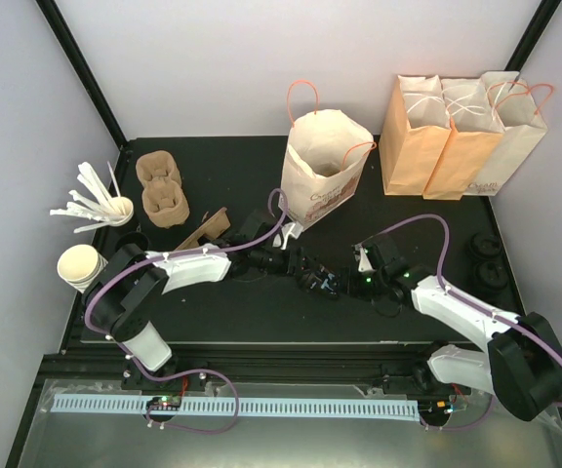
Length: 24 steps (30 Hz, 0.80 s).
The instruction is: Pack the takeout coffee
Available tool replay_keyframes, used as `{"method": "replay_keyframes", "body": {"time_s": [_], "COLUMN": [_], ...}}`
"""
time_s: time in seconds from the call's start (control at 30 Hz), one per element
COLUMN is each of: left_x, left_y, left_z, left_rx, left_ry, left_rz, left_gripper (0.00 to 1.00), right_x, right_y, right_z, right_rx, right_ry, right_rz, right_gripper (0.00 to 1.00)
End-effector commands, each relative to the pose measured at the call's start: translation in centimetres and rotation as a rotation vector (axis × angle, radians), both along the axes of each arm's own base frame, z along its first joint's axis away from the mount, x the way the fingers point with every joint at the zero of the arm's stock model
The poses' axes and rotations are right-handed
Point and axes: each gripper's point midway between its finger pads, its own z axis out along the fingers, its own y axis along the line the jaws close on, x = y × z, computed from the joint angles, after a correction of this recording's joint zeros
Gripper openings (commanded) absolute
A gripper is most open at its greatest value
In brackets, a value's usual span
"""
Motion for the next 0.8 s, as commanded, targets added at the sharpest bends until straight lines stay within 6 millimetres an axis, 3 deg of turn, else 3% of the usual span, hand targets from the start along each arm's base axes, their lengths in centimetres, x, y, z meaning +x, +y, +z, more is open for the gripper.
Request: {"method": "replay_keyframes", "body": {"time_s": [0.0, 0.33, 0.5, 0.77], "left_x": [-1.8, -2.8, -3.0, -3.0], "left_y": [-2.3, -1.8, -1.1, -1.3], "left_z": [4.0, 5.5, 5.4, 5.1], "left_rx": [-0.038, -0.019, 0.019, 0.024], "left_ry": [-0.093, -0.108, -0.117, -0.114], "left_rz": [-0.131, -0.184, -0.175, -0.176], "left_gripper": [0.56, 0.55, 0.55, 0.55], "right_x": [-0.3, 0.3, 1.7, 1.2], "right_y": [2.4, 4.6, 4.0, 2.3], "right_z": [0.8, 3.0, 2.7, 1.8], "right_rx": [0.124, 0.252, 0.209, 0.147], "right_ry": [-0.024, -0.180, -0.243, -0.245], "right_rz": [0.083, 0.199, 0.142, 0.092], "right_gripper": [0.53, 0.58, 0.59, 0.58]}}
